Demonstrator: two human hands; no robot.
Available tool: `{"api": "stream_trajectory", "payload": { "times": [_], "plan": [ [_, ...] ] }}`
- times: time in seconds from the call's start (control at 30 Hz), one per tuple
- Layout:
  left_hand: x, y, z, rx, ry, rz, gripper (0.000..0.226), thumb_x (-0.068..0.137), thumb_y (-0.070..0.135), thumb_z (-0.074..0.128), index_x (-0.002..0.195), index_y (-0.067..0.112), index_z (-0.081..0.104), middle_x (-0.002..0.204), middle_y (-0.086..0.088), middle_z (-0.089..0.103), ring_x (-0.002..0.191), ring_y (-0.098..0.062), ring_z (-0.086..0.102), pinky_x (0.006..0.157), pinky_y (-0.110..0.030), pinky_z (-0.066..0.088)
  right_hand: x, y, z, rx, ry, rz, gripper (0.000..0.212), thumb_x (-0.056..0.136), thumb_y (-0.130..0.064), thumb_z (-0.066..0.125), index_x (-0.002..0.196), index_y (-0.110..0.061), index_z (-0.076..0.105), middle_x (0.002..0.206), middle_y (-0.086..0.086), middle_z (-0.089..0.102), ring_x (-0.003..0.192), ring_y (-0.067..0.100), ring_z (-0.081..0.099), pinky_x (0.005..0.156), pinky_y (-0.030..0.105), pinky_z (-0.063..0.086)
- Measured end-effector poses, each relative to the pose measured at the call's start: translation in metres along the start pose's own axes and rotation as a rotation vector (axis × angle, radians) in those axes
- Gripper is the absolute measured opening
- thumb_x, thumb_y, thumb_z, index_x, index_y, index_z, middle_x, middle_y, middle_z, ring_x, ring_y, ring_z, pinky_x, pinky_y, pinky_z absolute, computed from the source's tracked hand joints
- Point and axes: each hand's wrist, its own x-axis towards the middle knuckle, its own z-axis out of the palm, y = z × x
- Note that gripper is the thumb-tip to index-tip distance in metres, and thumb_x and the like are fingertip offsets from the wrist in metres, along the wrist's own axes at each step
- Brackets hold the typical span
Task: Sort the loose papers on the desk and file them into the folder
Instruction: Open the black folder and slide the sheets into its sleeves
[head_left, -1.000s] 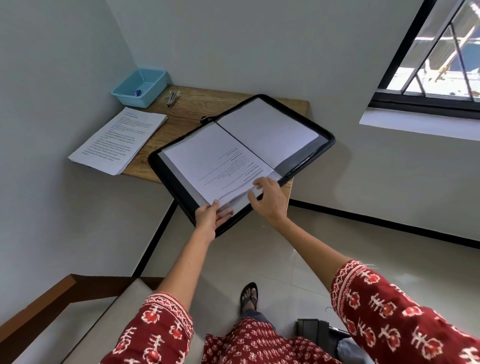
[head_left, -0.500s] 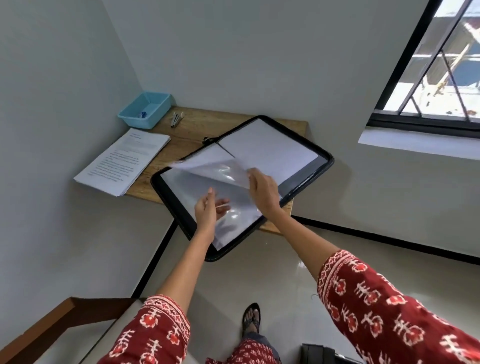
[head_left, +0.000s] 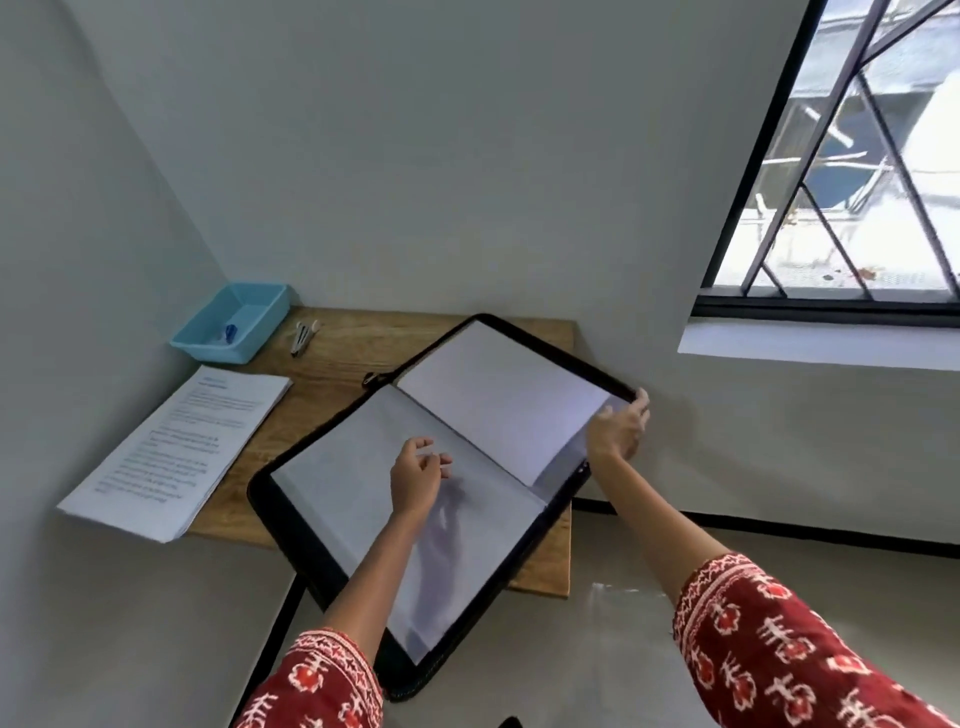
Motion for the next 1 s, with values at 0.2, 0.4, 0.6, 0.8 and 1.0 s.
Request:
{"api": "stream_trajectory", "payload": {
  "times": [0.2, 0.4, 0.6, 0.8, 1.0],
  "plan": [
    [0.045, -0.009, 0.009, 0.320, -0.012, 0.144, 0.019, 0.090, 0.001, 0.048, 0.105, 0.005, 0.059, 0.098, -0.010, 0.067, 0.093, -0.023, 0.062, 0.073, -0.023, 0.042, -0.011, -0.004, 0.049, -0.186, -0.083, -0.378, 0.050, 0.092, -0.004, 0.049, 0.140, -0.002, 0.037, 0.142, 0.016, 0.042, 0.131, 0.031, 0.038, 0.112, 0.042, 0.028],
    [0.091, -0.008, 0.025, 0.491, -0.142, 0.371, 0.037, 0.094, 0.001, 0.043, 0.130, 0.005, 0.049, 0.133, -0.008, 0.051, 0.126, -0.020, 0.044, 0.099, -0.018, 0.032, -0.045, -0.019, 0.121, -0.477, -0.457, -0.760, 0.046, 0.100, -0.018, 0.036, 0.143, -0.003, 0.031, 0.149, 0.015, 0.032, 0.141, 0.027, 0.024, 0.117, 0.037, 0.008],
    [0.119, -0.023, 0.046, 0.939, -0.286, 0.338, 0.053, 0.101, 0.017, 0.026, 0.150, 0.012, 0.007, 0.159, -0.004, 0.000, 0.146, -0.023, -0.006, 0.116, -0.043, -0.003, -0.036, -0.010, 0.152, -0.858, -0.583, -0.703, 0.056, 0.104, -0.032, 0.015, 0.151, -0.005, 0.003, 0.160, 0.012, -0.003, 0.147, 0.025, -0.007, 0.117, 0.040, -0.009],
    [0.126, -0.023, 0.047, 1.053, -0.352, 0.171, 0.057, 0.103, 0.026, 0.020, 0.149, 0.011, -0.010, 0.156, -0.004, -0.018, 0.143, -0.029, -0.019, 0.115, -0.046, -0.007, -0.008, 0.007, 0.129, -0.925, -0.514, -0.618, 0.060, 0.101, -0.038, 0.015, 0.151, -0.007, 0.001, 0.160, 0.009, -0.004, 0.147, 0.024, -0.006, 0.118, 0.041, -0.005],
    [0.120, -0.017, 0.045, 1.078, -0.364, 0.183, 0.056, 0.103, 0.024, 0.020, 0.149, 0.010, -0.009, 0.157, -0.006, -0.017, 0.143, -0.032, -0.017, 0.115, -0.048, -0.005, 0.018, 0.028, 0.077, -0.937, -0.319, -0.358, 0.072, 0.092, -0.048, 0.004, 0.151, -0.007, 0.002, 0.160, 0.011, -0.002, 0.147, 0.024, -0.005, 0.116, 0.046, -0.010]
  ]
}}
